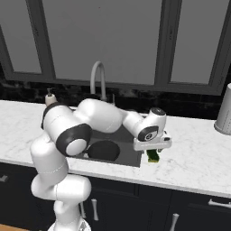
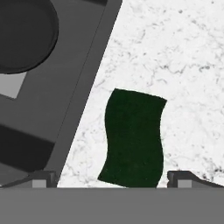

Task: Pick the pan and sponge and place them into the sink. Then turn on the water.

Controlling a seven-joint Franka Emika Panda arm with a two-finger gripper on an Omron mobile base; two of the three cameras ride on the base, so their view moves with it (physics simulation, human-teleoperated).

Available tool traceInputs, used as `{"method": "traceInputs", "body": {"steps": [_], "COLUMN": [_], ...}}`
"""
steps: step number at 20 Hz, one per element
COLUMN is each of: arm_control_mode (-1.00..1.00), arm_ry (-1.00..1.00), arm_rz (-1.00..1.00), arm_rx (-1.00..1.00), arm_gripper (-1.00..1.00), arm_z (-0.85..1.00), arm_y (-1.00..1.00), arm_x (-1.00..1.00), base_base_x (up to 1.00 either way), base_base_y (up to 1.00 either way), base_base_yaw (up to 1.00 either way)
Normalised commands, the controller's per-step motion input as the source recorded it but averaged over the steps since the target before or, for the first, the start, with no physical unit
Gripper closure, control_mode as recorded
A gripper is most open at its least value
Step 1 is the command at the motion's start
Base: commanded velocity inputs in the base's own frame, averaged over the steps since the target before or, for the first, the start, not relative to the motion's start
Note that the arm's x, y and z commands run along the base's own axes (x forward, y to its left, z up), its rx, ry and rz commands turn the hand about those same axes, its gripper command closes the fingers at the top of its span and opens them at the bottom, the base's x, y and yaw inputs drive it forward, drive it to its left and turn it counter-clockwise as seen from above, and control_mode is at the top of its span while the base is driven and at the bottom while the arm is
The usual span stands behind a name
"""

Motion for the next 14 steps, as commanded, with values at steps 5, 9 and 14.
{"method": "traceInputs", "body": {"steps": [5, 9, 14], "arm_control_mode": [-1.00, -1.00, -1.00], "arm_ry": [0.02, 0.00, 0.00], "arm_rz": [0.00, 0.01, 0.05], "arm_rx": [0.00, 0.00, 0.00], "arm_gripper": [-1.00, -1.00, -1.00], "arm_z": [-0.20, -0.17, -0.17], "arm_y": [-0.04, -0.17, -0.10], "arm_x": [0.15, 0.14, 0.09], "base_base_x": [0.00, 0.00, 0.00], "base_base_y": [0.00, 0.00, 0.00], "base_base_yaw": [0.00, 0.00, 0.00]}}
